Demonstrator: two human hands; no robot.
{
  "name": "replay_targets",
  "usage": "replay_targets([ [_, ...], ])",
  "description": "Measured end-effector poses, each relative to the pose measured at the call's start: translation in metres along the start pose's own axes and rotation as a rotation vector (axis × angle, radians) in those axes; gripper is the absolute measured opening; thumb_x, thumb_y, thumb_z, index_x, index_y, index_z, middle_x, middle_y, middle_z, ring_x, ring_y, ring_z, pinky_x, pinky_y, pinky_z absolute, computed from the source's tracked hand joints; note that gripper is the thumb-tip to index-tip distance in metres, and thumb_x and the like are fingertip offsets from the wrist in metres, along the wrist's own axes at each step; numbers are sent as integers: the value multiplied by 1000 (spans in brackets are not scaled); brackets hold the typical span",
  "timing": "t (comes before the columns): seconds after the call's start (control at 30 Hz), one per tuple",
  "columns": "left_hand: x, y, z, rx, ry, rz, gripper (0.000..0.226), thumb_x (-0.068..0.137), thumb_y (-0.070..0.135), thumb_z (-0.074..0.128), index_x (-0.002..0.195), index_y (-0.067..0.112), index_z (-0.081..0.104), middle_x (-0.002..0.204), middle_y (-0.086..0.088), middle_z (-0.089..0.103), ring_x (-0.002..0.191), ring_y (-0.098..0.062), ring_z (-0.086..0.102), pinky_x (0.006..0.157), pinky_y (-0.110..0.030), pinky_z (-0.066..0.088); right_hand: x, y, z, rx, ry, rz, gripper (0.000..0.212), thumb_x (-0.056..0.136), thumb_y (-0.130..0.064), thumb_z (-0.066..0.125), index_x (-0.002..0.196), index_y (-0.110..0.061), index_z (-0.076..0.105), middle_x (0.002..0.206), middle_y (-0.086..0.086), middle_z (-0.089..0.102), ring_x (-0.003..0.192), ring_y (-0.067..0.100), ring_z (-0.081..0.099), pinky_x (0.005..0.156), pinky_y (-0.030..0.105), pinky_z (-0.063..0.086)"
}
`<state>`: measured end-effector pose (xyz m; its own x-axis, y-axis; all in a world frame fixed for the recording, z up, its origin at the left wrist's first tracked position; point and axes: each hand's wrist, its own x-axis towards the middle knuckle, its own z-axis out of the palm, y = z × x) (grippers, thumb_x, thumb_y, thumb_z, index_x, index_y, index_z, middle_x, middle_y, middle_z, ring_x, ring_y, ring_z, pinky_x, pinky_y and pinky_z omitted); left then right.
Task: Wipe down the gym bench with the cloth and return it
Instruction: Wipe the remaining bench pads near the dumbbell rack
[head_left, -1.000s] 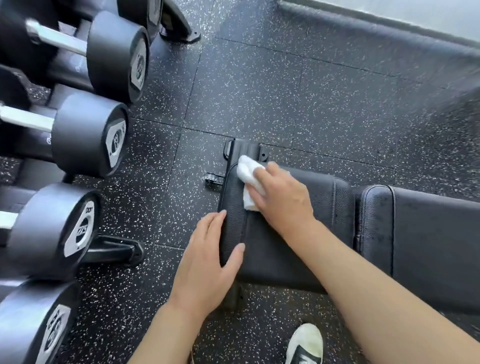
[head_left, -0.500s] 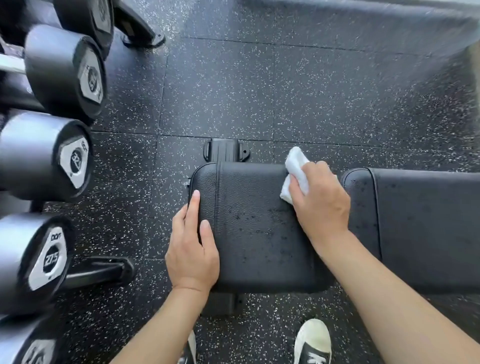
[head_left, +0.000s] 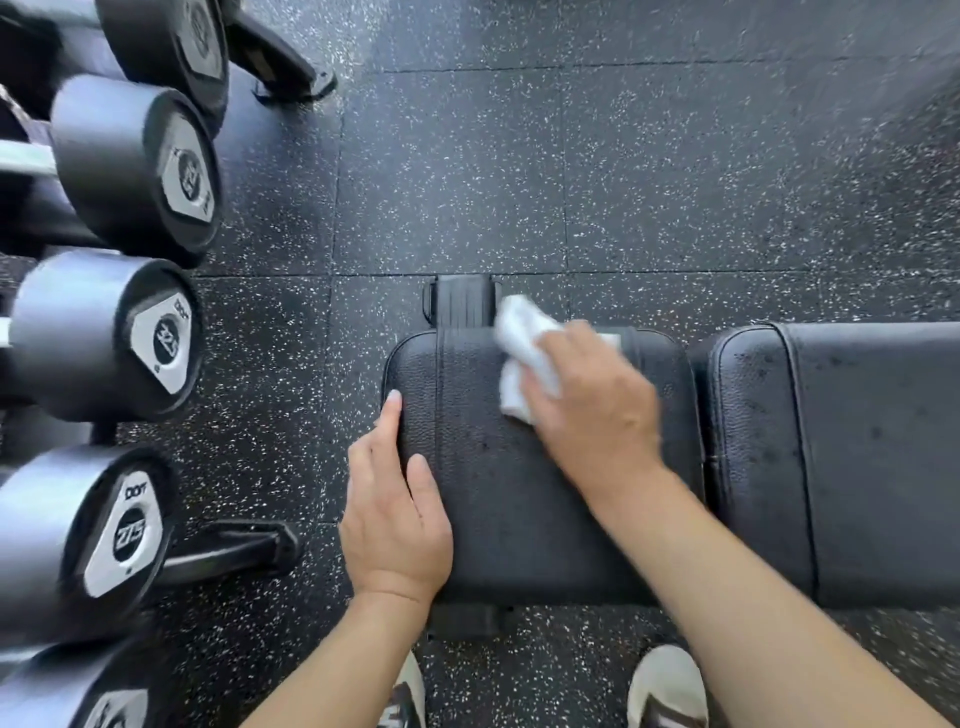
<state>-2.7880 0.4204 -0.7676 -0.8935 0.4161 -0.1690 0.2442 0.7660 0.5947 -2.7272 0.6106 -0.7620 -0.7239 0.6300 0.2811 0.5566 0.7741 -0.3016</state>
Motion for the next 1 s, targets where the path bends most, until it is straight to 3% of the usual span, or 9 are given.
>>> replay_targets([
  [0.07,0,-1,1,5,3,-3,61,101,38,33,162,41,26,132,4,48,106,-26,60,79,-38,44,-10,30,-12,1,17,111,19,94,-36,61,92,-18,56,87,3,55,74,28,58,54,35,44],
  [0.17,0,0,0,-11,-1,-13,61,101,39,33,162,40,28,133,4,49,107,-25,59,79,-38,44,-17,18,-13,-12,32,215,20,91,-31,66,87,-14,57,84,3,52,71,28,54,54,29,30],
  [0.43,3,-3,2,-18,1,0,58,100,41,32,157,35,31,135,1,48,113,-29,56,80,-41,43,38,-98,42,187,-4,-31,19,86,-29,75,85,-18,59,83,2,55,70,23,53,54,35,42],
  [0.53,3,-6,3,-14,12,7,58,101,40,32,158,32,33,137,1,48,116,-30,56,84,-44,45,20,-82,33,217,-11,-116,18,87,-27,73,83,-18,58,83,2,54,71,23,52,57,34,42],
  [0.67,2,-3,2,-26,14,9,60,101,39,32,161,35,30,136,4,47,112,-25,57,84,-42,46,-61,-12,-5,156,-102,-315,15,100,-22,62,85,-20,62,83,-1,58,72,23,52,61,37,48],
  [0.73,2,-2,1,-30,9,7,61,101,39,31,162,36,29,134,4,48,106,-22,57,80,-40,46,-94,23,-28,136,-107,-385,10,98,-15,66,91,-21,64,80,-2,61,67,22,48,60,35,47],
  [0.8,2,-3,1,-27,5,7,61,101,39,31,162,35,29,133,3,48,104,-21,57,79,-38,43,-109,35,-42,189,-119,-304,7,96,-16,70,98,-22,67,74,-3,55,64,21,45,58,33,44],
  [0.87,2,-4,2,-33,1,-3,61,101,38,32,162,34,29,133,3,48,105,-22,57,80,-39,44,-105,28,-41,192,-95,-225,5,94,-20,70,91,-18,74,71,-3,47,61,20,45,56,31,43],
  [1.0,2,-5,3,-38,6,3,60,102,37,33,162,33,30,136,1,48,110,-24,56,84,-43,47,-53,-16,-9,153,-37,-186,12,94,-26,68,88,-16,68,78,0,53,67,22,53,56,34,46],
])
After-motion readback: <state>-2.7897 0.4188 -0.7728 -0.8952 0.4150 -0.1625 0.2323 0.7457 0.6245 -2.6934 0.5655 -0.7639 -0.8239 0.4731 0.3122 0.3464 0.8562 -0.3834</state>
